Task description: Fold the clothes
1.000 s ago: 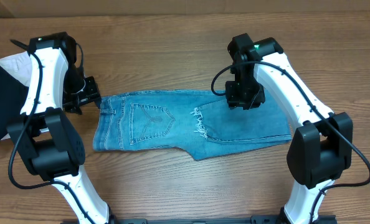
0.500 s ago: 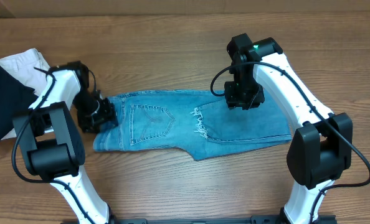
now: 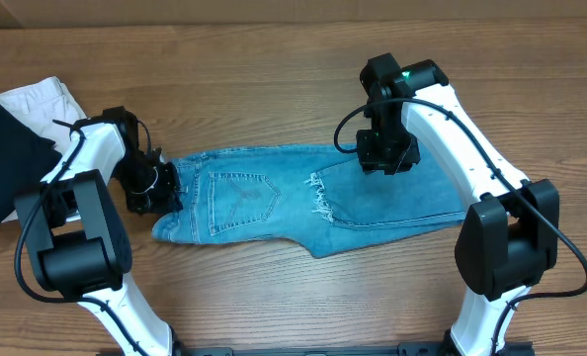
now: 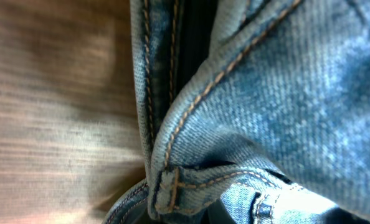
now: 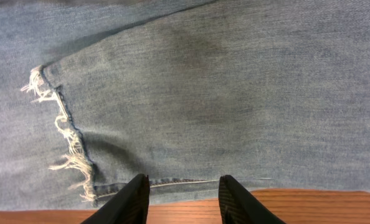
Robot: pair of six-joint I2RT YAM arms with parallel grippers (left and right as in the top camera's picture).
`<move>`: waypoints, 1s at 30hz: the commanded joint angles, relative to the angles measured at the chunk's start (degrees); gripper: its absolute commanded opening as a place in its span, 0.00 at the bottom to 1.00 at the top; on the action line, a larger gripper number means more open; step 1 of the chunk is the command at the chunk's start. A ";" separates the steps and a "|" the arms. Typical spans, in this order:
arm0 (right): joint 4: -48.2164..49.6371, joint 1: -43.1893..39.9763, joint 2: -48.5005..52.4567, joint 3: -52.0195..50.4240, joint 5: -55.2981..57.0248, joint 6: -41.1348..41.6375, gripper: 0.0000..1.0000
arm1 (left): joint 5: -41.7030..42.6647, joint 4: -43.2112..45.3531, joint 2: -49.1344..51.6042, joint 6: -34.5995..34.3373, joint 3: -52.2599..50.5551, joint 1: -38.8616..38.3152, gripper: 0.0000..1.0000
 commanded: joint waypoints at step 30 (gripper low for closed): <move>-4.37 -17.62 -3.78 8.28 3.63 -0.61 0.41 | 19.89 -27.96 -2.93 -1.46 49.96 -0.33 0.04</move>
